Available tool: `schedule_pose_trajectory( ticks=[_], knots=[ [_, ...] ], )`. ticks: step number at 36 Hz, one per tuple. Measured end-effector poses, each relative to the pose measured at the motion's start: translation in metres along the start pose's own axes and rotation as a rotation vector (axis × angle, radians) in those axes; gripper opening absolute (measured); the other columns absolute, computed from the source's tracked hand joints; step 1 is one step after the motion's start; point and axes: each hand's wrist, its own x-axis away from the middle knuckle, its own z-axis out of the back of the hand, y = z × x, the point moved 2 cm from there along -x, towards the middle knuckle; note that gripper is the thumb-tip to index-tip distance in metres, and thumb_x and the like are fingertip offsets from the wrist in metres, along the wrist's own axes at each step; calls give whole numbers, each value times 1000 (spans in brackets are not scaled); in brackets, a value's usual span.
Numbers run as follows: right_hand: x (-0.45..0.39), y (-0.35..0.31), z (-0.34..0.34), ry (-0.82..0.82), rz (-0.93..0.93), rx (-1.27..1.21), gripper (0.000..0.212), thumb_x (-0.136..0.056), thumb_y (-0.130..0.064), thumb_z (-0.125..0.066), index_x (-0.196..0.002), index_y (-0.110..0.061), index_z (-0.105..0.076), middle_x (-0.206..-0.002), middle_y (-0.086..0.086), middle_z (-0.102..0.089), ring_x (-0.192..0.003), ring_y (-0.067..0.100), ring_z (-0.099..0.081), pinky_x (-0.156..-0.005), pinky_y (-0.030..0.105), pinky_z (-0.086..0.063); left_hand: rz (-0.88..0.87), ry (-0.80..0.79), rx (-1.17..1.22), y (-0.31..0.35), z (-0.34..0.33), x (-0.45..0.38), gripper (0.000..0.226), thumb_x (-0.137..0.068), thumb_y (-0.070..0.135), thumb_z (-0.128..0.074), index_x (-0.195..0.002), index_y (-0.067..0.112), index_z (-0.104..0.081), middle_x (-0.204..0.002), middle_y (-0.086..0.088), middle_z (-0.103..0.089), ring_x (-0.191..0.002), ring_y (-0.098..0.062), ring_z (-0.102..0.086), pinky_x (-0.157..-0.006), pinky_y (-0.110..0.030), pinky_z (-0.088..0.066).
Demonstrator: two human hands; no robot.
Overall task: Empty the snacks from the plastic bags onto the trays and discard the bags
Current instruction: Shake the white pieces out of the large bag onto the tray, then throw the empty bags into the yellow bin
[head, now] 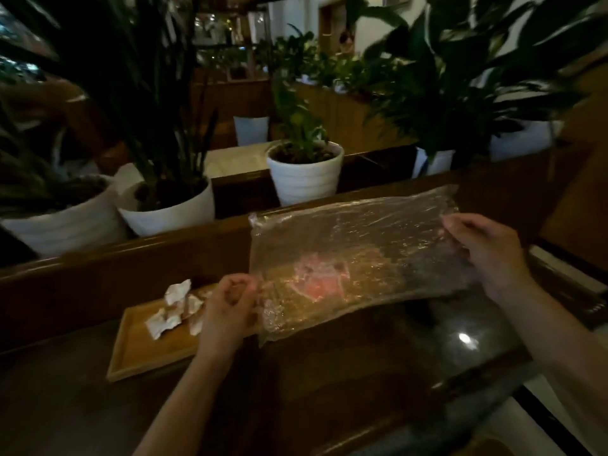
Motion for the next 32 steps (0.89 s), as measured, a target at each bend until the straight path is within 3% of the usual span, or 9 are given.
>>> schedule_pose_trajectory(
  ticks=[4,7,11,16,20,23,25,27,32],
  knots=[
    [-8,10,45,58,1,37,7,-89,-27,-65,-91,-28,-72,-96,12,-70,-83,21,-62,-77,39,-51,53,-68,39,-11,-53,13,8,-95,22,-55,-99,18,-61,-89,-2,-69,-78,-18,-66,-69,-33,-54],
    [-12,17,77,63,-10,75,12,-90,-32,-63,-99,-28,-71,-99,14,-69,-86,22,-62,-78,40,-52,33,-109,36,-18,-89,23,10,-96,21,-53,-99,16,-61,-87,-5,-70,-77,-20,-67,-68,-33,-56],
    [-20,28,121,127,-28,83,25,-87,-40,-66,-108,-28,-69,-98,-2,-71,-88,15,-65,-65,27,-48,41,-142,90,-24,-134,35,9,-96,22,-54,-96,18,-62,-82,-5,-70,-72,-19,-66,-69,-37,-55],
    [-20,48,179,280,-31,186,48,-76,-55,-70,-120,-40,-57,-120,-14,-57,-110,14,-56,-89,40,-49,112,-186,137,-32,-190,47,11,-97,16,-52,-100,8,-59,-91,-14,-67,-81,-27,-64,-69,-37,-55],
    [10,76,210,516,-73,189,71,-76,-56,-70,-136,-36,-39,-136,-12,-33,-125,20,-39,-100,45,-42,158,-218,156,-37,-236,56,14,-95,20,-55,-100,8,-59,-105,-22,-66,-94,-40,-66,-82,-55,-55],
    [34,105,218,345,-266,-94,89,-70,-50,-71,-144,-38,-24,-143,-2,-35,-113,15,-49,-80,29,-45,181,-256,176,-36,-273,65,17,-96,24,-55,-101,8,-59,-105,-23,-65,-90,-38,-66,-77,-50,-56],
    [46,120,217,184,-398,-297,88,-72,-40,-72,-143,-44,-19,-140,1,-44,-107,13,-55,-74,28,-48,181,-293,177,-36,-298,73,18,-96,25,-54,-101,9,-58,-105,-23,-64,-90,-37,-64,-78,-50,-55],
    [50,133,215,88,-530,-485,83,-74,-32,-73,-141,-44,-24,-136,9,-53,-111,23,-59,-66,31,-56,177,-327,184,-36,-320,79,15,-96,22,-54,-100,8,-57,-100,-20,-63,-85,-31,-63,-76,-46,-55],
    [45,155,221,12,-619,-657,97,-74,-19,-75,-151,-31,-17,-129,12,-63,-109,28,-66,-95,47,-49,223,-453,225,-34,-367,99,10,-98,14,-51,-101,6,-56,-83,-6,-65,-68,-12,-68,-60,-27,-56]
  ],
)
